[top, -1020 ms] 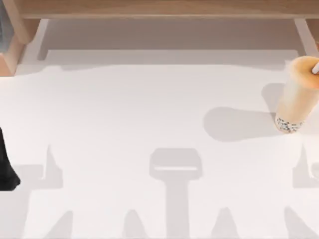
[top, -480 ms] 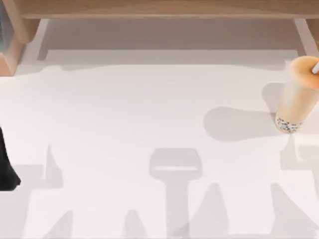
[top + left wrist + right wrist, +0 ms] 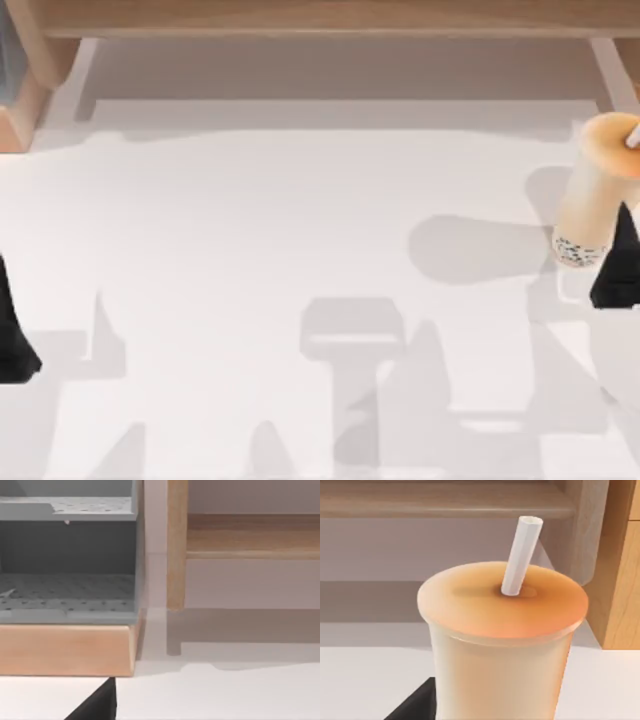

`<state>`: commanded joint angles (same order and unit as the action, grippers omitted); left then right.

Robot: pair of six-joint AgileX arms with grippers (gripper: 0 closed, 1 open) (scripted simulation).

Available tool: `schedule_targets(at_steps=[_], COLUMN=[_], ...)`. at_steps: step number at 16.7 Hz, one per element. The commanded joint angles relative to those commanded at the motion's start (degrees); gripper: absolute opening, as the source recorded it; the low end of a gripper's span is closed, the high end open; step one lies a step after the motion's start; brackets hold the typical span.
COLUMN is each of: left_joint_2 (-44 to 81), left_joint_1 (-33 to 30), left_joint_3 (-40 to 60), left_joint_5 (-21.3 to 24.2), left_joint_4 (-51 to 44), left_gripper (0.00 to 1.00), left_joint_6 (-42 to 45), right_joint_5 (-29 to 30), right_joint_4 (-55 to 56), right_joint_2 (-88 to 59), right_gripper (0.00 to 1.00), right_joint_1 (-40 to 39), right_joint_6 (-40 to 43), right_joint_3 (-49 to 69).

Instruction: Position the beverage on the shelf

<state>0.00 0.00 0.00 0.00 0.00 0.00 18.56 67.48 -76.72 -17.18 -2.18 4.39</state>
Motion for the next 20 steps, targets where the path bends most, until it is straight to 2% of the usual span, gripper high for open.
schedule_targets(at_steps=[4,8,15,20], left_joint_2=[0.0,0.0,0.0,0.0], left_joint_1=[0.0,0.0,0.0,0.0], left_joint_3=[0.0,0.0,0.0,0.0], left_joint_5=[0.0,0.0,0.0,0.0], left_joint_4=[0.0,0.0,0.0,0.0], left_gripper=[1.0,1.0,1.0,1.0], left_joint_6=[0.0,0.0,0.0,0.0], right_joint_5=[3.6,5.5,5.6,2.4], right_joint_4=[13.1,20.3,20.9,18.5], right_joint_2=[-15.1,-23.3,-24.1,-29.4], right_gripper=[1.0,1.0,1.0,1.0], right_joint_1=[-3.3,-5.1,-5.0,-1.8], right_joint_6=[-0.4,-0.6,-0.6,-0.2], right_joint_3=[0.9,1.3,1.3,9.4])
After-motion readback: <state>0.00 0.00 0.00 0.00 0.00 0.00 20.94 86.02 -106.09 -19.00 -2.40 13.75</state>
